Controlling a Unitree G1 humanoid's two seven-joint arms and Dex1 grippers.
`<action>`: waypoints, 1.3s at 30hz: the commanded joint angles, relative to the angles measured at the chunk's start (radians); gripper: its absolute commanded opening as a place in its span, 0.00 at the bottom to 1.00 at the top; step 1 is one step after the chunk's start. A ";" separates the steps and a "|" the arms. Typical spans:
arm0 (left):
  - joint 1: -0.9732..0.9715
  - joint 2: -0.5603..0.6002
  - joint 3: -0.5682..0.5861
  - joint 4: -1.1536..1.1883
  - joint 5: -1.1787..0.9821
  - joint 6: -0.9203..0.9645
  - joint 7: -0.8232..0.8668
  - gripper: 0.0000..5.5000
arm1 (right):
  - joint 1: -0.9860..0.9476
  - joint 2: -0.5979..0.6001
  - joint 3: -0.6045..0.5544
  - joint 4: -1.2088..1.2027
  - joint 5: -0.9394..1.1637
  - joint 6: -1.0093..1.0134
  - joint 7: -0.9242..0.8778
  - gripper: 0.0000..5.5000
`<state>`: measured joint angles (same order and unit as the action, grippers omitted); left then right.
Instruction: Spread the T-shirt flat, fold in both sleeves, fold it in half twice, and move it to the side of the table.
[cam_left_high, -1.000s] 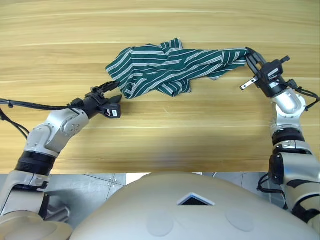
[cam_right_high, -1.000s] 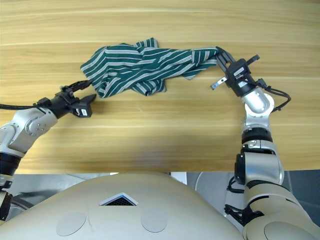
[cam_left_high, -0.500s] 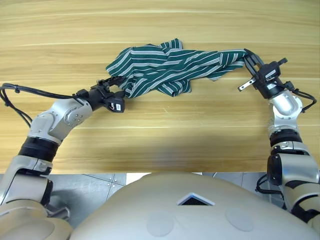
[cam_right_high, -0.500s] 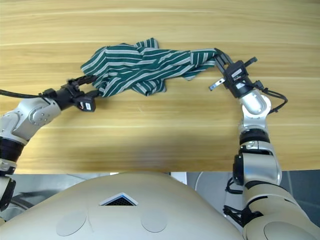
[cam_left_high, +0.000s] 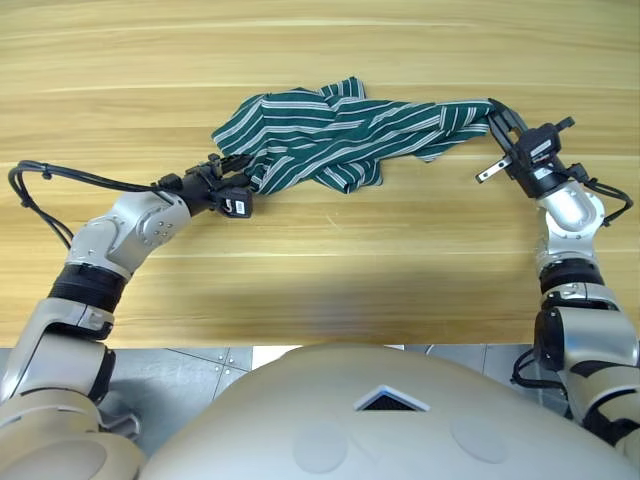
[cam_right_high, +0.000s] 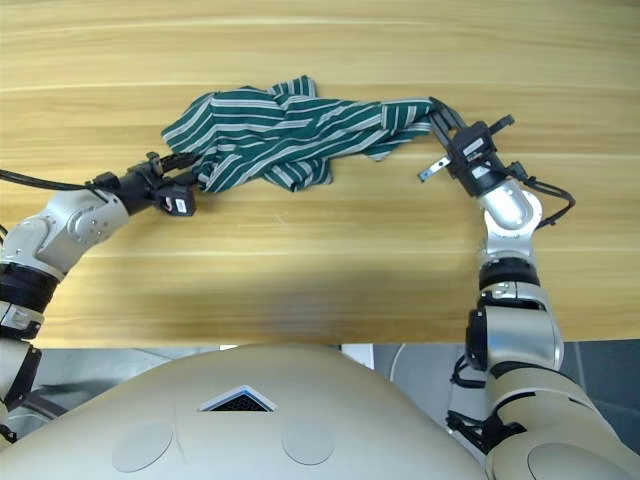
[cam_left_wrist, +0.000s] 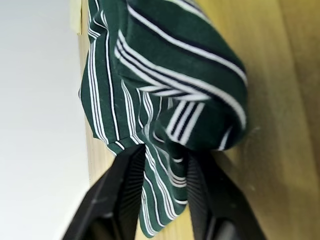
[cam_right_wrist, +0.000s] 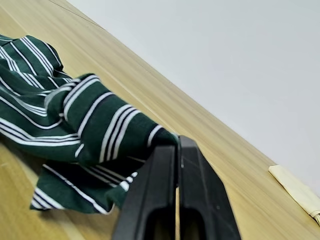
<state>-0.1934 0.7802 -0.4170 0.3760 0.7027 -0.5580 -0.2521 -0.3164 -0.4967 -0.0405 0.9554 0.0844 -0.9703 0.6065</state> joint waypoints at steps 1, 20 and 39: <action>0.037 -0.016 -0.049 0.048 0.029 0.004 -0.032 0.13 | -0.004 -0.006 -0.009 0.004 -0.009 -0.004 -0.008 0.00; 0.102 -0.077 0.126 -0.035 -0.320 -0.200 0.102 0.00 | 0.059 -0.001 -0.030 -0.135 0.090 -0.018 0.048 0.00; -0.006 -0.159 0.349 0.003 -1.170 -0.332 -0.168 0.00 | 0.042 0.048 -0.120 -0.694 0.600 0.340 0.163 0.00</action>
<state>-0.0694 0.6626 -0.1200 0.2485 -0.4647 -0.9744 -0.4187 -0.1335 -0.4772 -0.1518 0.1178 0.7888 -0.6719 0.8510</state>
